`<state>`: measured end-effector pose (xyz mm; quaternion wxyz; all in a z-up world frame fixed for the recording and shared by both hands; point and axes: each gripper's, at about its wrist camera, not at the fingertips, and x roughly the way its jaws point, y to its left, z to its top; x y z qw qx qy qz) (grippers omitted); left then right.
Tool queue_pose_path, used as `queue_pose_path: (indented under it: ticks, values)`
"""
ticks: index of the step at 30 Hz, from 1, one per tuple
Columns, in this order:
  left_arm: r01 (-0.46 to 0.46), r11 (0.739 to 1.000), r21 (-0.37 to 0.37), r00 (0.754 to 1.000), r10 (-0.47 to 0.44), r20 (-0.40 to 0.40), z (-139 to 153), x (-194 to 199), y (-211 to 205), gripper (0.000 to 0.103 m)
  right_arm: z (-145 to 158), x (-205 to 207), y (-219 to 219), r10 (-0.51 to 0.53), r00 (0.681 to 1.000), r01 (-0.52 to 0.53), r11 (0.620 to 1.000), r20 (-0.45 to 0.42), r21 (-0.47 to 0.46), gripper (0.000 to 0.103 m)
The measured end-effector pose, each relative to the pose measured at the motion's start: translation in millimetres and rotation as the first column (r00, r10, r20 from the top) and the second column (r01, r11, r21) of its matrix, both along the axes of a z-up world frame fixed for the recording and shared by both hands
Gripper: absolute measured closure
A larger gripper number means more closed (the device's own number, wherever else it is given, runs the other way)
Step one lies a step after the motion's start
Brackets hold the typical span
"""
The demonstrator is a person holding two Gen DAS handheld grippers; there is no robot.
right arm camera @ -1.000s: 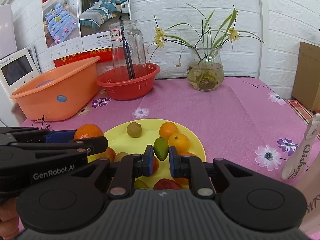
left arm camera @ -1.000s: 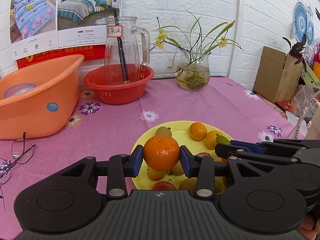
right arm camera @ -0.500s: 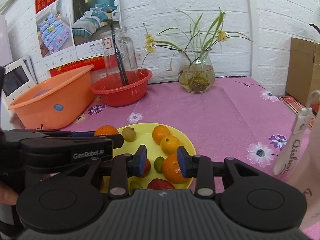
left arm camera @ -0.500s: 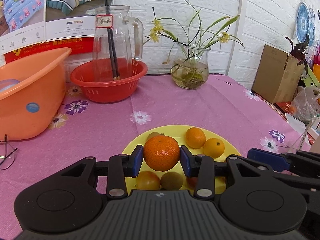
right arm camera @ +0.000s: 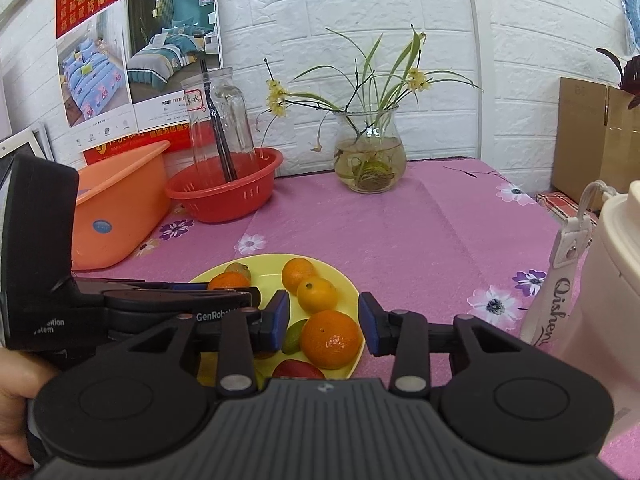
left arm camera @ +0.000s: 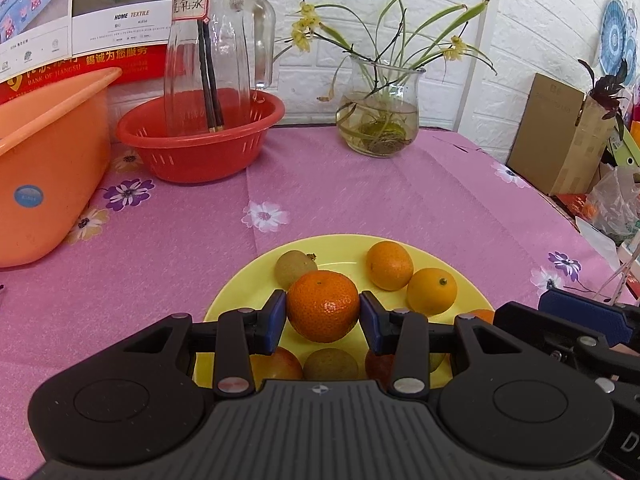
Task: Organize fruits
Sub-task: 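Lower the tangerine and lime onto the plate and open both tools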
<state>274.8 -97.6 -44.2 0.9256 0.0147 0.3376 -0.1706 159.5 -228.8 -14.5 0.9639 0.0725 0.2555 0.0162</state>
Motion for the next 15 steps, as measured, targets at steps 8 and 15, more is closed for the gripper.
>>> queue_pose_path:
  ticks: [8,15]
  values:
    - [-0.013,1.000,0.002,0.999,0.013,0.040,5.1,-5.3,1.3,0.061,0.0,0.2,2.2,0.008,1.000,-0.008,1.000,-0.005,-0.002,0.039]
    - [-0.031,0.999,0.019,0.993,0.028,0.118,22.4,-24.5,7.4,0.039,4.3,-4.3,2.6,0.005,1.000,-0.005,1.000,0.004,0.003,0.039]
